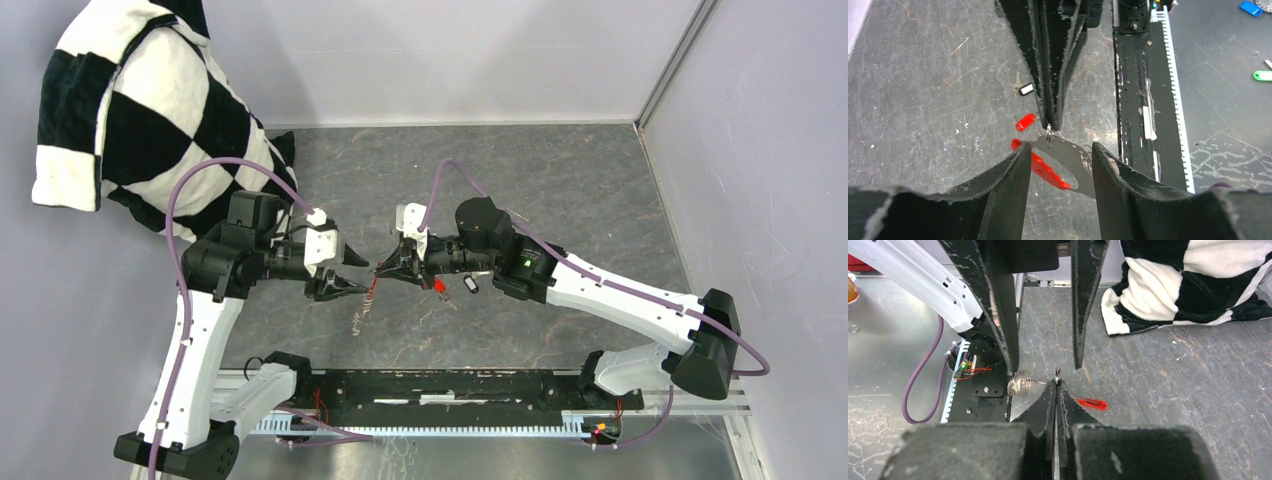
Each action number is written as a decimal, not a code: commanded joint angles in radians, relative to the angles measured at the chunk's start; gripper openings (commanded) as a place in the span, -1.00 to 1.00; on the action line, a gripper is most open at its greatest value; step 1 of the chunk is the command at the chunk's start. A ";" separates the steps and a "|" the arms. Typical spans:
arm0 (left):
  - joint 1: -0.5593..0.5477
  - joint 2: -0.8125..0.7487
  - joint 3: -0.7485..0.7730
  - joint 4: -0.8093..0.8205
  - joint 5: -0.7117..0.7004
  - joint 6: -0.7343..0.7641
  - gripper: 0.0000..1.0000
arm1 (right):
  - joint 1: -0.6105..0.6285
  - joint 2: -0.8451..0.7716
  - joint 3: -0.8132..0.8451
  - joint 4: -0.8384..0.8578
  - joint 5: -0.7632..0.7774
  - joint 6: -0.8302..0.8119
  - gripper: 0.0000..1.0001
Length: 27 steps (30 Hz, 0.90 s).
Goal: Put the keys on the keyring
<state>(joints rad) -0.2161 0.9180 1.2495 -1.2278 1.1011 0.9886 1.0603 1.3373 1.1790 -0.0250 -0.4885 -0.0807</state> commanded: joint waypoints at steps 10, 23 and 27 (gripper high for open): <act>-0.008 0.049 0.058 -0.100 -0.059 0.193 -0.08 | 0.006 -0.015 0.042 0.028 -0.014 -0.022 -1.00; -0.040 -0.017 -0.023 0.061 -0.019 0.007 -0.17 | 0.006 0.003 0.064 0.027 -0.021 -0.021 -1.00; -0.053 -0.006 -0.022 0.047 -0.024 0.012 -0.20 | 0.006 0.011 0.071 0.028 -0.025 -0.018 -1.00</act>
<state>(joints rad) -0.2565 0.9070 1.2282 -1.1896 1.0538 1.0412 1.0603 1.3437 1.1877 -0.0376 -0.4965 -0.0887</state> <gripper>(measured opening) 0.410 0.006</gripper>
